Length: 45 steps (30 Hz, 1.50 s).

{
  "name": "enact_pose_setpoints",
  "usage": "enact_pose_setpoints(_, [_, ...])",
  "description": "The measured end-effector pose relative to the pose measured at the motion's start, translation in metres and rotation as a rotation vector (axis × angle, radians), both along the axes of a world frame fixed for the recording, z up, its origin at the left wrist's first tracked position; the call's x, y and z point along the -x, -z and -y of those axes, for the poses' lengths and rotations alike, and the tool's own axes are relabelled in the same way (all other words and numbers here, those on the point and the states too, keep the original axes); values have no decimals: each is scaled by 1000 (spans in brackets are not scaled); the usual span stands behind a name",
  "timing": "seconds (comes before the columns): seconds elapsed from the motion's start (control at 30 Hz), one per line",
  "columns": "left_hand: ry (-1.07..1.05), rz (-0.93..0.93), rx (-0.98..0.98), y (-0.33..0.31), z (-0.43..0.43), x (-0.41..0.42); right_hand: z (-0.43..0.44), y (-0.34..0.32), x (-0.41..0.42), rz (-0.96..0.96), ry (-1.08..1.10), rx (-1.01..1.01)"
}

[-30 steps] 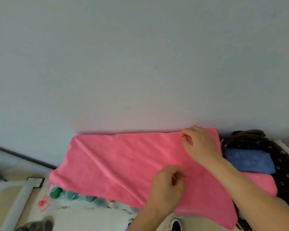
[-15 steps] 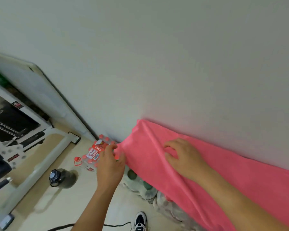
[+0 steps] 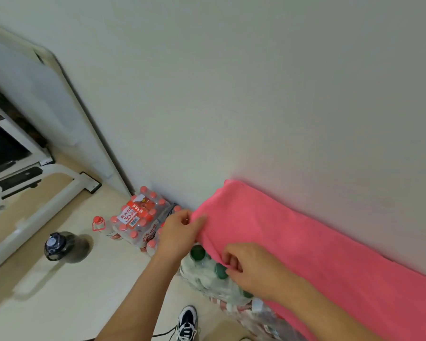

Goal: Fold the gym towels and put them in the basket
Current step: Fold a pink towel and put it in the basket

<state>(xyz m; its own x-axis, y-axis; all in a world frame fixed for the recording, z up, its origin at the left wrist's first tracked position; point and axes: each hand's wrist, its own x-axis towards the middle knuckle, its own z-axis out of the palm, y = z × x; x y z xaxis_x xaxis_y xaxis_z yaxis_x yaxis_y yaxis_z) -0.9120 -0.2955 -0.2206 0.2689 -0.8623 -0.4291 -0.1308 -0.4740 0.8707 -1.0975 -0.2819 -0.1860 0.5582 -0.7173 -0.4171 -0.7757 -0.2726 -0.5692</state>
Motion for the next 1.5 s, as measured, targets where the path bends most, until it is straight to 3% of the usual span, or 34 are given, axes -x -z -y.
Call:
enact_pose_setpoints(0.1, [42, -96, 56, -12, -10, -12, 7, -17, -4, 108, 86, -222])
enact_pose_setpoints(0.2, [133, -142, -24, -4, -23, -33, 20, -32, -12, 184, 18, -478])
enact_pose_setpoints(0.23, [168, -120, -55, 2, -28, -39, 27, -34, -15, 195, 0, -480])
enact_pose_setpoints(0.3, [211, -71, -94, 10, -34, -46, 51, -28, -21, 191, 43, -283])
enact_pose_setpoints(0.37, [229, -57, -102, 15, -38, -46, 87, -19, -26, 119, 99, 42])
enact_pose_setpoints(0.43, [215, -14, -90, 19, -38, -45, 122, -17, -36, 17, 34, 241])
enact_pose_setpoints(0.67, [100, -184, 7, 14, -37, -29, 179, -3, -77, -643, -477, 109])
enact_pose_setpoints(0.93, [66, -151, 48, 26, -49, -38, 190, 2, -83, -774, -602, 412])
enact_pose_setpoints(1.07, [136, -29, -3, 38, -45, -39, 188, -5, -78, -829, -497, 575])
enact_pose_setpoints(1.27, [160, 56, -48, 45, -42, -39, 174, -4, -59, -735, -263, 568])
enact_pose_setpoints(1.5, [81, -273, 41, 0, -36, -32, 163, -9, -47, -329, 246, 476])
